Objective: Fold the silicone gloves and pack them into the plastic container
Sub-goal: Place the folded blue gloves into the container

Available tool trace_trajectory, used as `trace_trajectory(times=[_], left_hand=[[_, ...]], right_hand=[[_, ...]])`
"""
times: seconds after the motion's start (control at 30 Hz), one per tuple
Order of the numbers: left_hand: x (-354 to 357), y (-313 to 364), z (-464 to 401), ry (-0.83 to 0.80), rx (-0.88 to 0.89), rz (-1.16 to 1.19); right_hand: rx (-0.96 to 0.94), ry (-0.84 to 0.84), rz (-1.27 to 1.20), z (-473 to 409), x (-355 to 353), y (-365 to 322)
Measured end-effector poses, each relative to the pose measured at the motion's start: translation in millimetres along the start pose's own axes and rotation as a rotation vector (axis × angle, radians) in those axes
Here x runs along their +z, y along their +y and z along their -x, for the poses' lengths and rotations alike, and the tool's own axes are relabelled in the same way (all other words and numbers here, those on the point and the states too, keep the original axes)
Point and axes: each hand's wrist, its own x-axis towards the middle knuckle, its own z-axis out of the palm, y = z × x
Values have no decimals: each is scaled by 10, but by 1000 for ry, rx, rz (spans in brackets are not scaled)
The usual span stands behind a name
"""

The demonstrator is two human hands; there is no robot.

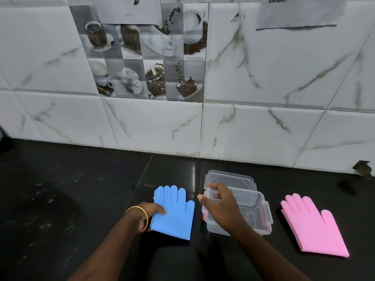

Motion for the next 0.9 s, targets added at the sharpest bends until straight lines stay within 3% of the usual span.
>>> trace_trajectory(times=[0.07, 0.23, 0.3, 0.43, 0.6, 0.67, 0.77, 0.9], left_hand=[[28, 126, 51, -43, 49, 97], [122, 584, 325, -152, 194, 329], [156, 755, 484, -241, 274, 367], [228, 1025, 775, -525, 387, 477], [408, 1152, 920, -784, 380, 451], [473, 1142, 912, -818, 343, 385], [543, 1090, 838, -822, 280, 242], [637, 1075, 753, -818, 206, 158]], right_hand=[[50, -128, -138, 94, 18, -37], [399, -742, -522, 292, 78, -83], [545, -841, -720, 280, 90, -55], [672, -747, -1206, 187, 30, 39], [414, -591, -1594, 41, -248, -35], [321, -527, -1605, -24, -431, -70], [339, -473, -1582, -80, -673, -94], [399, -338, -1329, -72, -796, -60]])
